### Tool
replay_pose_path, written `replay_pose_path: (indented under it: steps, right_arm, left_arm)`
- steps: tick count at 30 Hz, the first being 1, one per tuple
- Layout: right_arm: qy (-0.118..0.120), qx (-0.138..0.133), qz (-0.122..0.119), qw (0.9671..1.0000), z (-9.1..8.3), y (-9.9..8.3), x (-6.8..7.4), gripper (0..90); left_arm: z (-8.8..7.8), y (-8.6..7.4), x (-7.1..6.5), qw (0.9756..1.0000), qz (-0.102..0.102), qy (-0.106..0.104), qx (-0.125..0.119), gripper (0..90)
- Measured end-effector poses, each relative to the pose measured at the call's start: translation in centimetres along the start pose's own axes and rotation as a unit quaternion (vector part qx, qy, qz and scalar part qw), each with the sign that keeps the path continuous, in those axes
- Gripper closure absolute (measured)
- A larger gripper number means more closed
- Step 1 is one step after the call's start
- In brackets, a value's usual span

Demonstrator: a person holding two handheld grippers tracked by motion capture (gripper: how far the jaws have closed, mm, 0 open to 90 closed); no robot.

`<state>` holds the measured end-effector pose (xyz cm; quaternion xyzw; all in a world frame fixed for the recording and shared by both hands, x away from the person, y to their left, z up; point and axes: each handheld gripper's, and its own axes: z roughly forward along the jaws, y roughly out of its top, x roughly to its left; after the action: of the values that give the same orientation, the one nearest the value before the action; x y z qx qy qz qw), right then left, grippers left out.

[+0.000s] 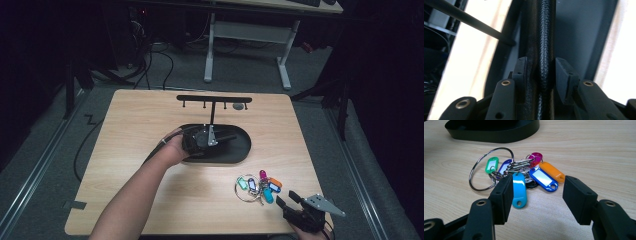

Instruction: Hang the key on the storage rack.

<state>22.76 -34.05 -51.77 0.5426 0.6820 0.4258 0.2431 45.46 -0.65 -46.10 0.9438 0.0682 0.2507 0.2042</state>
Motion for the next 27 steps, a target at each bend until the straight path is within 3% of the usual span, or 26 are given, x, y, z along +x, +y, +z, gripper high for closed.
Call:
replay_pose_path:
  steps: [7,14,18,22,27]
  right_arm:
    - [-0.002,0.001,-0.001,1.0,0.1,0.0,-0.1,42.0]
    - [0.002,0.004,-0.005,1.0,0.4,0.1,0.0,42.1]
    - [0.002,0.007,-0.008,0.9999,0.6,0.2,0.1,42.1]
    - [0.0,0.01,-0.013,0.9999,0.6,0.2,0.2,42.0]
    - [-0.003,0.013,-0.013,0.9998,0.7,0.1,0.1,42.0]
  left_arm:
    - [0.3,-0.8,-0.8,0.9997,-0.02,-0.014,0.003,60.3]
    - [-1.3,-2.0,-1.4,0.998,-0.055,-0.02,-0.021,57.2]
    - [-2.6,-2.9,-1.9,0.9945,-0.093,-0.032,-0.036,54.9]
    - [-3.7,-3.9,-2.8,0.9926,-0.11,-0.02,-0.048,48.1]
    - [-4.3,-5.8,-4.1,0.9879,-0.142,-0.038,-0.047,45.7]
